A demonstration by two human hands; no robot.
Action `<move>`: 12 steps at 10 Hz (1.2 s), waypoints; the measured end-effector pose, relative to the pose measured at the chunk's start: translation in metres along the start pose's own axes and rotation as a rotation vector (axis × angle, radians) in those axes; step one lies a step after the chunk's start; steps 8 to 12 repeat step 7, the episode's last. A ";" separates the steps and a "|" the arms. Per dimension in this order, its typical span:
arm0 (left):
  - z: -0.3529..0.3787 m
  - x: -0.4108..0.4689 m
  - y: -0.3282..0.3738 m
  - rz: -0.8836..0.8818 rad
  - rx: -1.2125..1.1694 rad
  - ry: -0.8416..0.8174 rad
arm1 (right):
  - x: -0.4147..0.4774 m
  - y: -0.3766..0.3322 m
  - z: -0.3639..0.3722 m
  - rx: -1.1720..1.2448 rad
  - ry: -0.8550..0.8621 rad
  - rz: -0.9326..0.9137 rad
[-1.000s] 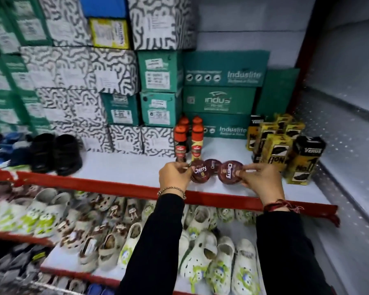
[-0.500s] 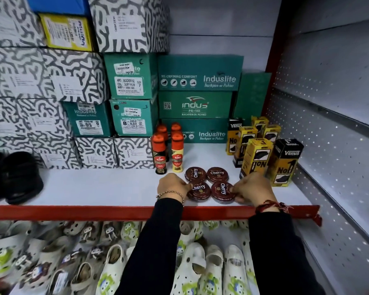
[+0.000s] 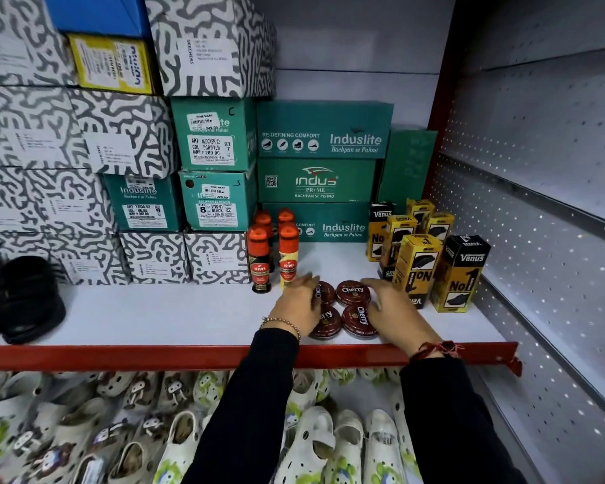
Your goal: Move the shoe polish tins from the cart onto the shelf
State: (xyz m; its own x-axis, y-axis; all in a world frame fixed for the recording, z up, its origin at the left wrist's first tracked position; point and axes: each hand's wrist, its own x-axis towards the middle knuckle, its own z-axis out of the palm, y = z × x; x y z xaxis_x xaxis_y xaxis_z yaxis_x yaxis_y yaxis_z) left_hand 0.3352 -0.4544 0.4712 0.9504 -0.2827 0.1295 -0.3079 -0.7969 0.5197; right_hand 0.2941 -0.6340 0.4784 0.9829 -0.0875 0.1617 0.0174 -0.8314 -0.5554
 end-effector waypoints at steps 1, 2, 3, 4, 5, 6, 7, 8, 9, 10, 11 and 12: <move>0.005 0.007 0.001 0.057 0.053 -0.137 | 0.005 -0.003 0.009 -0.072 -0.143 -0.048; 0.013 0.009 -0.004 0.083 0.067 -0.147 | 0.010 0.001 0.021 -0.090 -0.208 -0.030; 0.017 0.010 -0.009 0.093 0.071 -0.117 | 0.014 0.004 0.024 -0.096 -0.192 -0.038; 0.018 0.011 -0.011 0.089 0.084 -0.107 | 0.017 0.007 0.024 -0.143 -0.159 -0.053; 0.018 0.011 -0.011 0.091 0.094 -0.123 | 0.018 0.008 0.024 -0.168 -0.174 -0.058; 0.008 0.007 -0.007 0.151 0.077 -0.075 | 0.019 0.005 0.021 -0.176 -0.153 -0.098; -0.006 0.008 0.006 0.195 0.074 0.044 | 0.022 -0.009 0.006 -0.110 -0.008 -0.146; -0.006 0.008 0.006 0.195 0.074 0.044 | 0.022 -0.009 0.006 -0.110 -0.008 -0.146; -0.006 0.008 0.006 0.195 0.074 0.044 | 0.022 -0.009 0.006 -0.110 -0.008 -0.146; -0.006 0.008 0.006 0.195 0.074 0.044 | 0.022 -0.009 0.006 -0.110 -0.008 -0.146; -0.006 0.008 0.006 0.195 0.074 0.044 | 0.022 -0.009 0.006 -0.110 -0.008 -0.146; -0.006 0.008 0.006 0.195 0.074 0.044 | 0.022 -0.009 0.006 -0.110 -0.008 -0.146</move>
